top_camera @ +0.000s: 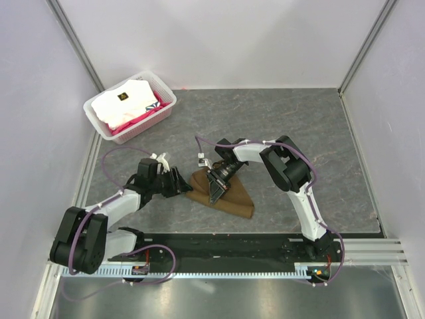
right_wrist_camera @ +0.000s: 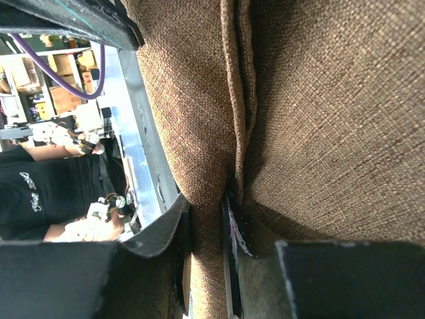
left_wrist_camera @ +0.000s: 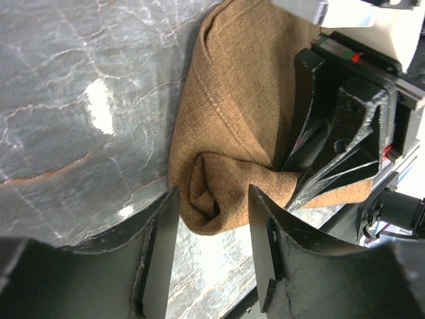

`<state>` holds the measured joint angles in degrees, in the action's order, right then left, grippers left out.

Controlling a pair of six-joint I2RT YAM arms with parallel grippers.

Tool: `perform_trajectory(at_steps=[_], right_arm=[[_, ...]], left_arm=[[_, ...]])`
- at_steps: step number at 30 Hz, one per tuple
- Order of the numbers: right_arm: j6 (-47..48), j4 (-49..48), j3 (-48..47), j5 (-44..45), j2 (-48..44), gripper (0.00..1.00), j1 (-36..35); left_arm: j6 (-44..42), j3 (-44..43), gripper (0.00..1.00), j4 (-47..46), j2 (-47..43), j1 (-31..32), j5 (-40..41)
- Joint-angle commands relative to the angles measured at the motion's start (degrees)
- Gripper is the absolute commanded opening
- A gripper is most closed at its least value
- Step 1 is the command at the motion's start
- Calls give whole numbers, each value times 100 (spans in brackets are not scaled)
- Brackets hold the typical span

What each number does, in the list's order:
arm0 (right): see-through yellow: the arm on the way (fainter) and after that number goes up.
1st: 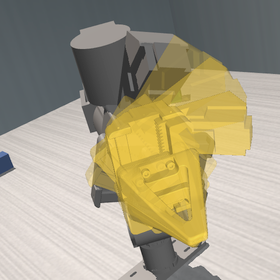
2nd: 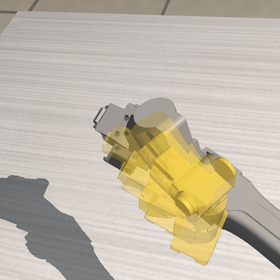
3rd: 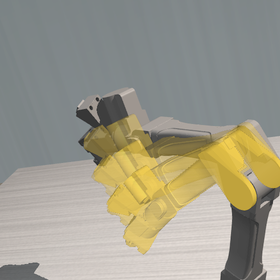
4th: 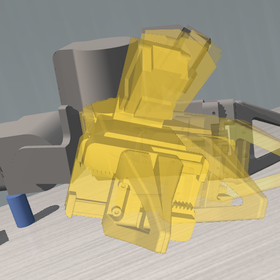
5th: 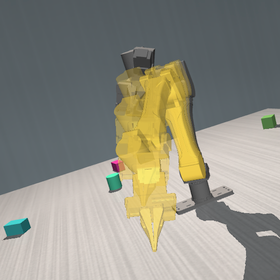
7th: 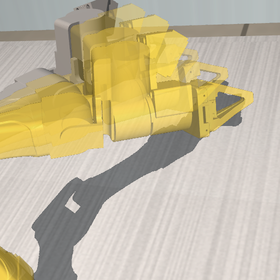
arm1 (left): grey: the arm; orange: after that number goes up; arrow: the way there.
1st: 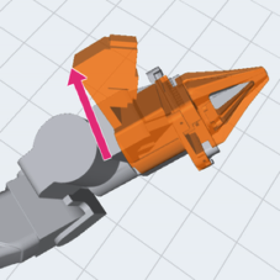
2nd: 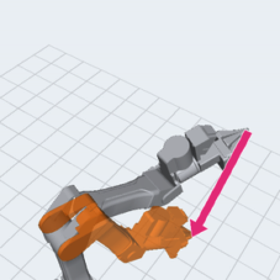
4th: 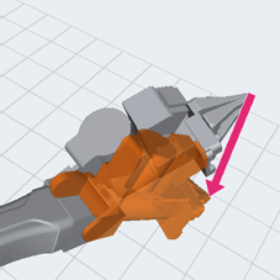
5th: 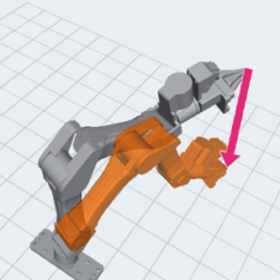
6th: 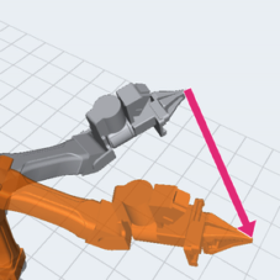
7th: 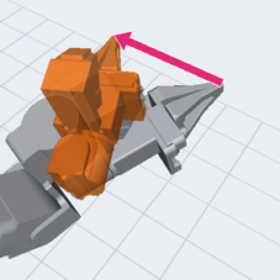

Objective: Fold the napkin, place the utensils inside, and roll it up
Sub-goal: Roll the napkin with the utensil

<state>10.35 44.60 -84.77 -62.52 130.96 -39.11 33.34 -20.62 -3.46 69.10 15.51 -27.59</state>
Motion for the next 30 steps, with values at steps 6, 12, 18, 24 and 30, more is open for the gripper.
perform_trajectory(at_steps=[6, 12, 18, 24, 30], right_arm=[[415, 102, -13, 794, 396, 18, 35], [406, 93, -57, 847, 325, 22, 35], [-23, -257, -57, 1487, -218, 37, 35], [-533, -1003, 161, 2646, -1264, 54, 27], [-596, -2200, 1127, 3998, -2635, 62, -254]], left_arm=[[-161, -170, 40, -532, 261, 145, -167], [-179, -284, 2, -525, 639, 198, -45], [-144, -635, 2, 161, 902, 198, 395], [-267, -1014, 2, 504, 1517, 198, 202], [-284, -1216, 2, 583, 1773, 189, 123]])
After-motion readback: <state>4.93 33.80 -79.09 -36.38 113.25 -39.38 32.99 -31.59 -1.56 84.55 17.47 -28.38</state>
